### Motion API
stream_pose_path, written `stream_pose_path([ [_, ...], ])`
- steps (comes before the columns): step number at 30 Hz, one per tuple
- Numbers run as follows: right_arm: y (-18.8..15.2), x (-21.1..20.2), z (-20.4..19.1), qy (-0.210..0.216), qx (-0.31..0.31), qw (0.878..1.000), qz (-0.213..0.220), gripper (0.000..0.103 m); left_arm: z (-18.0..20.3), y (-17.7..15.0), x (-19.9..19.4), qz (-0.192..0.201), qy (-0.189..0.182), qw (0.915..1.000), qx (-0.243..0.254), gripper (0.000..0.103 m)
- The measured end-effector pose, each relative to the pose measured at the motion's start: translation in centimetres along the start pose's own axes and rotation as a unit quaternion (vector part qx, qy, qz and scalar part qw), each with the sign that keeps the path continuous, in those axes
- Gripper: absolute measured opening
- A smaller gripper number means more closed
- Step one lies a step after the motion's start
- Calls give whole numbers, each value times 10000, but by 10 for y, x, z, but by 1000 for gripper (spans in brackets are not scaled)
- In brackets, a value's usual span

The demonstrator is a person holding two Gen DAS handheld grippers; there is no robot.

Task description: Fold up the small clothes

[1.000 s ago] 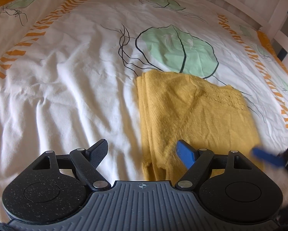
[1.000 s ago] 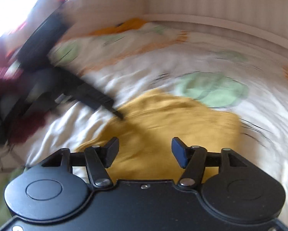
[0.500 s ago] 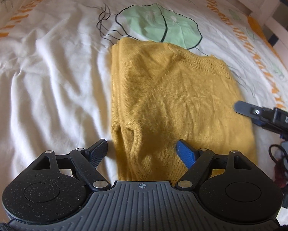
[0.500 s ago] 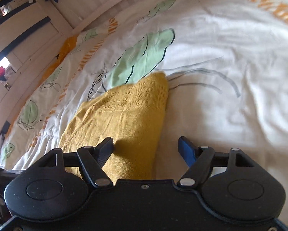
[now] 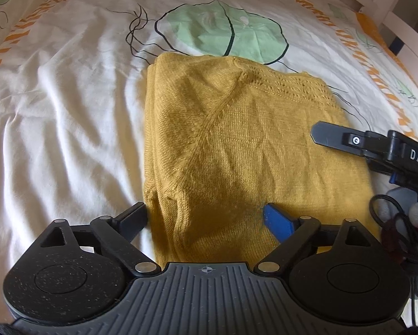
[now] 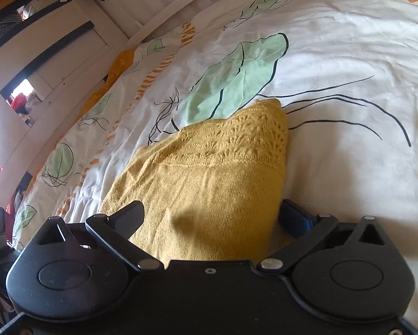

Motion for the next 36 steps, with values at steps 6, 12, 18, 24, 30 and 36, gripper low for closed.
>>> stream_pose_path([
  [6, 8, 11, 3, 137, 107, 9998, 13, 103, 6, 3, 0, 169, -347, 9992, -46, 91],
  [12, 11, 14, 3, 221, 144, 9996, -27, 103, 17, 0, -1, 281, -577, 9979, 64, 90],
  [18, 9, 4, 4, 481, 254, 9985, -5, 103, 7, -5, -12, 272, -755, 9958, -435, 64],
  [24, 6, -2, 1, 541, 141, 9983, -185, 55, -3, -5, -12, 160, -751, 9915, -1051, 24],
  [30, 17, -15, -1, 399, 451, 9976, -334, 36, -8, 7, -19, 28, -1366, 9711, -1956, 15],
  [36, 15, -67, -18, 273, 539, 9970, -476, 36, 17, -17, -53, -200, -1771, 9627, -2036, 15],
])
Point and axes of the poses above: each gripper's, at about its wrist camera, not at the fingertips, and x roughly the way its jaws point, z to its right, y to its top, the point moved 6 cm from there along x, roughly the way its jaws point, and after that the axes turned 11 degrees about z, right-handed, at the moved point
